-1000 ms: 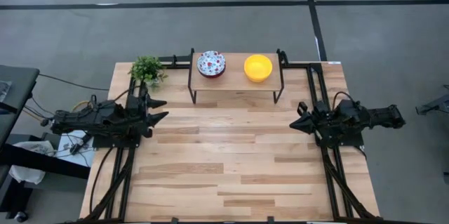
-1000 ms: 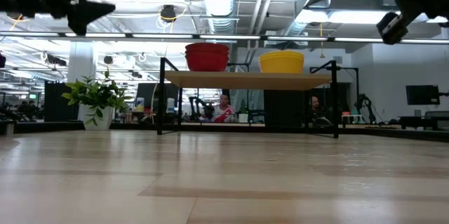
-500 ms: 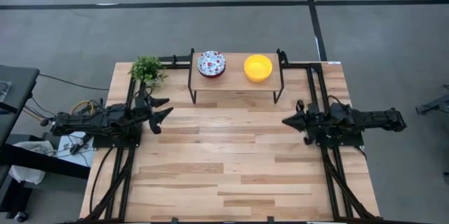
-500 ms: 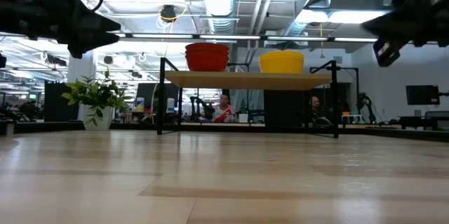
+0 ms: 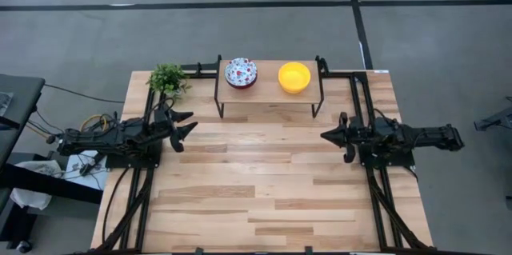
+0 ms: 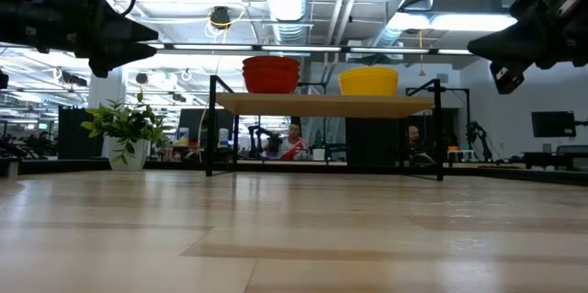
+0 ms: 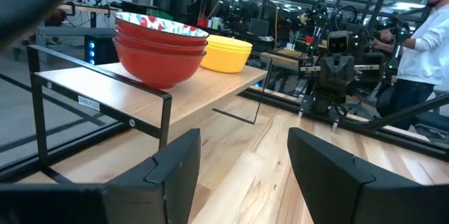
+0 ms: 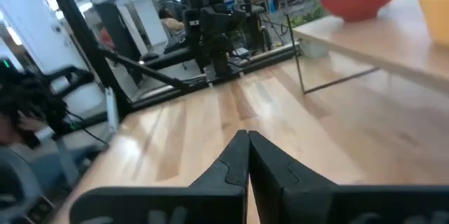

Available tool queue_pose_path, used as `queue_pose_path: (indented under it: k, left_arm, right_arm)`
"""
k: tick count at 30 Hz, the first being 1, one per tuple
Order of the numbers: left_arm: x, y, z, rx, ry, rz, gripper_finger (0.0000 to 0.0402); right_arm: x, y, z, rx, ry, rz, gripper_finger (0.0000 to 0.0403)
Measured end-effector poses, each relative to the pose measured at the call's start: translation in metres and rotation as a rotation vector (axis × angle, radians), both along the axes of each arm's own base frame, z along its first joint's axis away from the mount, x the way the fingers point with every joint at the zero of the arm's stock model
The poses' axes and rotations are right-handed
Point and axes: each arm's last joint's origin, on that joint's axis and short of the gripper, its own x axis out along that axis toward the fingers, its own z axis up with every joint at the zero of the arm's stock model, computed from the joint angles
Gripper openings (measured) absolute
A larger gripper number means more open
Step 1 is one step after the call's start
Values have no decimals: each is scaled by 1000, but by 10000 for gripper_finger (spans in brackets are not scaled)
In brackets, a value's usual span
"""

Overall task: Pick & Place Mini bowls
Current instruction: Return to Home Position

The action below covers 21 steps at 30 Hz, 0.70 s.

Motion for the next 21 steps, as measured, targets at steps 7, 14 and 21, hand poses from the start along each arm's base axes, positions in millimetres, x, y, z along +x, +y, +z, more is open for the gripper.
queue_pose_path:
  k: [7, 14, 21]
  left_arm:
    - [0, 0, 0, 0, -4, 0, 214]
    - [0, 0, 0, 0, -4, 0, 214]
    - [0, 0, 0, 0, -4, 0, 214]
  right_arm:
    - [0, 1, 0, 146, 0, 2, 0]
    - [0, 1, 0, 146, 0, 2, 0]
    - [0, 1, 0, 146, 1, 2, 0]
